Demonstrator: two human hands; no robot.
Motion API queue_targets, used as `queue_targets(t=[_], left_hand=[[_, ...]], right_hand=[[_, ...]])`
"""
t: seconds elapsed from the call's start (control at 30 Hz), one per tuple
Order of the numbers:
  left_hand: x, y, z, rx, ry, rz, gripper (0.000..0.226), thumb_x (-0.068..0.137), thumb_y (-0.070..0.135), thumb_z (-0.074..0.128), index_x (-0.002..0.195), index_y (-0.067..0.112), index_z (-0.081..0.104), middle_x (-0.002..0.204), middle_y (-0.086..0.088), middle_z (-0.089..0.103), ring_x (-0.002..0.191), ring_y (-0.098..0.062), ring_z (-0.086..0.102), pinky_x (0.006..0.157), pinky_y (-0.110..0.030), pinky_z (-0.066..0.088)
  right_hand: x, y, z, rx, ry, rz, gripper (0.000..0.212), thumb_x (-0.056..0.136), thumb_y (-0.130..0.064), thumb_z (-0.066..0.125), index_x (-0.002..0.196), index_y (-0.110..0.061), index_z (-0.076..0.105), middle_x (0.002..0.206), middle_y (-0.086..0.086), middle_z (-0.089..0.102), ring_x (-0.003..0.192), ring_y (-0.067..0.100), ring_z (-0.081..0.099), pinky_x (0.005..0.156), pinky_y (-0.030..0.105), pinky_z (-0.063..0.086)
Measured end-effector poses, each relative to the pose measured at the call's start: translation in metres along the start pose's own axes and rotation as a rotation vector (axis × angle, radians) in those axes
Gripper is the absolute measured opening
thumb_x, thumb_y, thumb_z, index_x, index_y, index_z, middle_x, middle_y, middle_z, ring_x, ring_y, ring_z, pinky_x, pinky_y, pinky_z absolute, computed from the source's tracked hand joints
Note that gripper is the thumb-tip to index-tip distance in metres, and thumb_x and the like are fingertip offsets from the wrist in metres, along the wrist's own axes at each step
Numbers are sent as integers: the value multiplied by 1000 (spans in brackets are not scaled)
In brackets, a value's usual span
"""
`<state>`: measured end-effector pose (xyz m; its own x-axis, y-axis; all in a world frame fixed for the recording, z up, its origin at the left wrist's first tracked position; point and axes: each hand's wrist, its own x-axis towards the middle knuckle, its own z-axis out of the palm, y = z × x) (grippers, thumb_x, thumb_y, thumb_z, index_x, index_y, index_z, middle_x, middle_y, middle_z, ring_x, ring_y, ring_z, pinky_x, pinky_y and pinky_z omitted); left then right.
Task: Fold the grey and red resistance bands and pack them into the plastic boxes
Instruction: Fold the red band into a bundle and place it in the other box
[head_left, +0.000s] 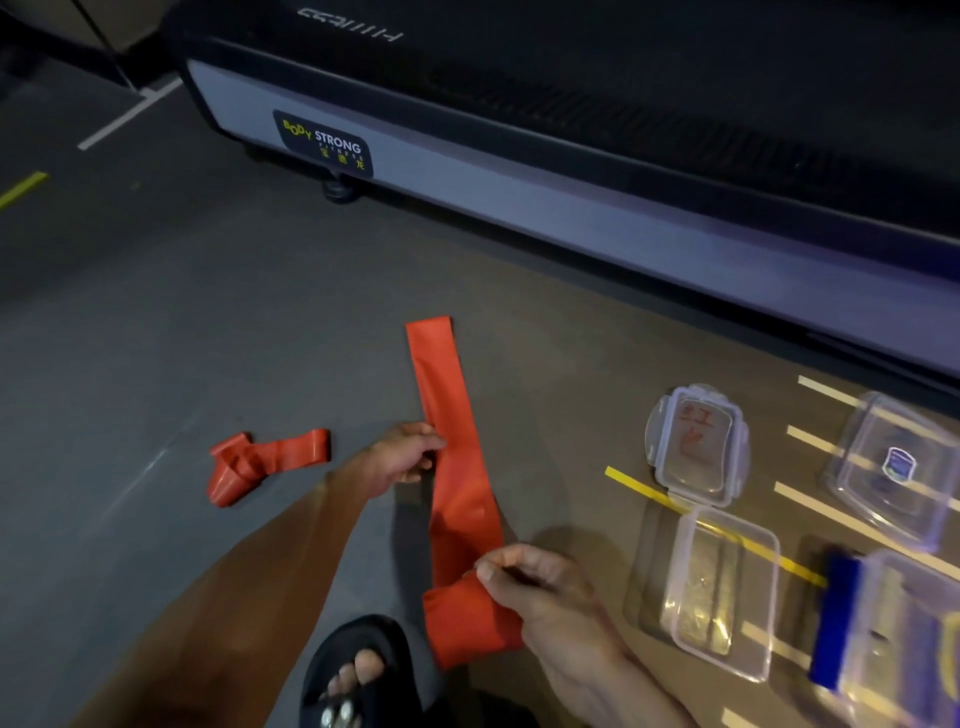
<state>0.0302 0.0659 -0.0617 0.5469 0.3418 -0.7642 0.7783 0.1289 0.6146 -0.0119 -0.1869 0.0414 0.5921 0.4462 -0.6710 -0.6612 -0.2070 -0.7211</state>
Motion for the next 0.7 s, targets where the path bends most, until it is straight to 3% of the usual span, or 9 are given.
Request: queue_targets(t=[0.1,0.2,0.33,0.47,0.7], left_hand=[[3,4,3,16,61,-7,17,101,24,62,87,22,54,68,5,54,50,-5,54,44,-14,38],[10,5,7,-8,121,13,25,101,9,59,79,19,57,60,0,55,35,0,51,36,-12,35],[7,8,12,-214,124,13,20,98,10,66,81,20,59,58,6,58,43,-1,53,41,-15,36],[6,1,16,-241,142,-18,26,100,8,61,78,21,57,77,4,61,67,-8,54,62,-23,41],[11,2,17,-323,180,9,26,99,6,61,79,21,58,79,3,60,69,-11,53,65,-26,42]], right_hand=[[-3,3,-2,-50,-5,16,10,72,-24,85,73,-16,78,75,3,70,77,14,58,76,30,41],[-4,5,-8,-93,16,7,15,82,-13,83,69,-16,77,71,0,68,74,10,57,71,24,41],[-7,8,-15,-118,63,5,15,86,-4,78,74,-13,77,72,1,69,75,13,58,74,27,41],[-10,12,-20,-129,88,-3,16,88,-4,77,74,-12,76,69,0,67,69,8,57,63,18,41],[-13,18,-26,-160,104,20,17,88,-1,75,74,-12,75,67,-3,68,63,0,58,60,12,42]])
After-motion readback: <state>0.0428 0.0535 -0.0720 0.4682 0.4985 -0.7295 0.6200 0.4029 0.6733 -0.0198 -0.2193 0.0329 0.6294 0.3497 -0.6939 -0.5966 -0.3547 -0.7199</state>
